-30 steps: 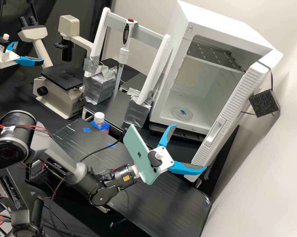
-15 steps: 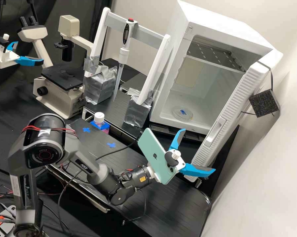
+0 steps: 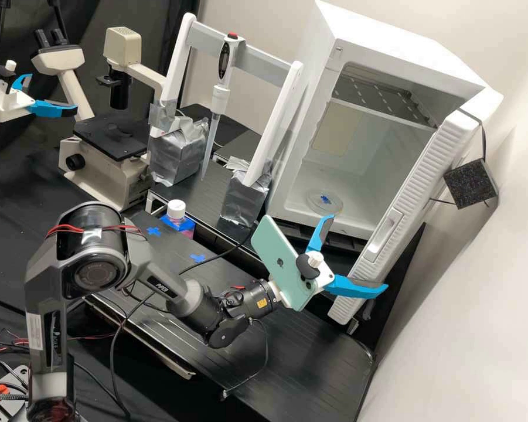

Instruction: Close the door

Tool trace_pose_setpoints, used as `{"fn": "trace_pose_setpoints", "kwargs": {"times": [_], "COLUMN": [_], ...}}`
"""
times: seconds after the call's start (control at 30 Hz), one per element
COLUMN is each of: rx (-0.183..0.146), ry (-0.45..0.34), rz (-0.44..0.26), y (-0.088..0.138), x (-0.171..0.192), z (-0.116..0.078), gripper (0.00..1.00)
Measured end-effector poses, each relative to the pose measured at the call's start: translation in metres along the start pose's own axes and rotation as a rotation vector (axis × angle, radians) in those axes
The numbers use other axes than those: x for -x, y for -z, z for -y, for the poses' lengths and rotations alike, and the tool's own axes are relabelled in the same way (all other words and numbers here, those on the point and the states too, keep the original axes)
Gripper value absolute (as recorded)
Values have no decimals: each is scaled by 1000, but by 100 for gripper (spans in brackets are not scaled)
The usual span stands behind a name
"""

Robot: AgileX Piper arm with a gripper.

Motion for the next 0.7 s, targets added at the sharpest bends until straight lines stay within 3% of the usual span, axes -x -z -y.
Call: {"fn": "trace_pose_setpoints", "kwargs": {"times": [0.23,0.5,0.7], "rx": [-6,-3,-42], "ry": [-1,47,104], "rz": [-16,-124,-189], "y": [13,48,66], "x": [10,34,38], "z": [-1,7,21], "gripper": [100,100,100]}}
